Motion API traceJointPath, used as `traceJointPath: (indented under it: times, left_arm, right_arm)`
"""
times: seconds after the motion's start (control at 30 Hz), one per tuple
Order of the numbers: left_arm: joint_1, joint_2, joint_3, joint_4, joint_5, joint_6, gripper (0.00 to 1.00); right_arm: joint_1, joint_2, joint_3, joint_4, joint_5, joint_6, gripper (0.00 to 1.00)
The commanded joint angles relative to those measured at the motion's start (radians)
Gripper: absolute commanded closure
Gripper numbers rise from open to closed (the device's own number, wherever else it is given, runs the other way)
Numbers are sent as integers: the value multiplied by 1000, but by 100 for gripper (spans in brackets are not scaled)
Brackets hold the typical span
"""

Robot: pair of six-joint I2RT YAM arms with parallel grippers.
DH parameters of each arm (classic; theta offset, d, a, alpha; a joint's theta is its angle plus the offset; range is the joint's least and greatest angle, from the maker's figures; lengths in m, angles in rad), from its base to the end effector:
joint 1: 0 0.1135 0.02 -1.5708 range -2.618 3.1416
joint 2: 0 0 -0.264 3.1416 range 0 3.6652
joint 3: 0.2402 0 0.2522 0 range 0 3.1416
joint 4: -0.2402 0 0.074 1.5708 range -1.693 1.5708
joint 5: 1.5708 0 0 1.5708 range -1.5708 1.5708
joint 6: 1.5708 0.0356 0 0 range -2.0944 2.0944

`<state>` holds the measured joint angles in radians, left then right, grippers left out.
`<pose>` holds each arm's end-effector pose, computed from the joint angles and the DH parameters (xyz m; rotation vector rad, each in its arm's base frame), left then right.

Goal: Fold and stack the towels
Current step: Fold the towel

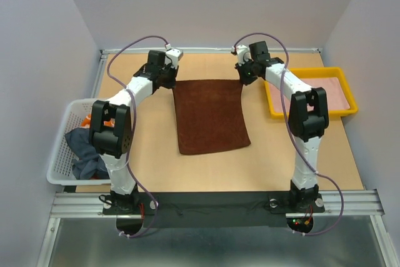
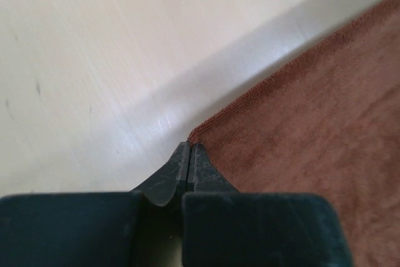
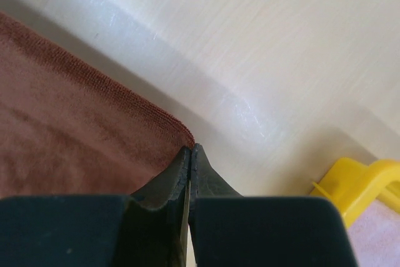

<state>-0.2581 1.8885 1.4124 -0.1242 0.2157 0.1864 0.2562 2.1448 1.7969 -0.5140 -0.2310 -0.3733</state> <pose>0.4210 -0.1190 0.2439 0.5977 2.0842 -0.2751 0.4669 0.1307 0.2256 -0.8453 2.2619 0.2272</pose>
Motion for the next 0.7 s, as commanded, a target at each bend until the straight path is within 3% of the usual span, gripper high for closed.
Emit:
traceJointPath:
  times: [0.0,0.67]
  left_arm:
    - [5,-110,-36,58,25,5,100]
    - [-47,-440,-437,9,-21,-254,100]
  right_arm:
    - [-6,-112,-43,48,28,10,100]
    - [20,-459,-514,55,-47,237,99]
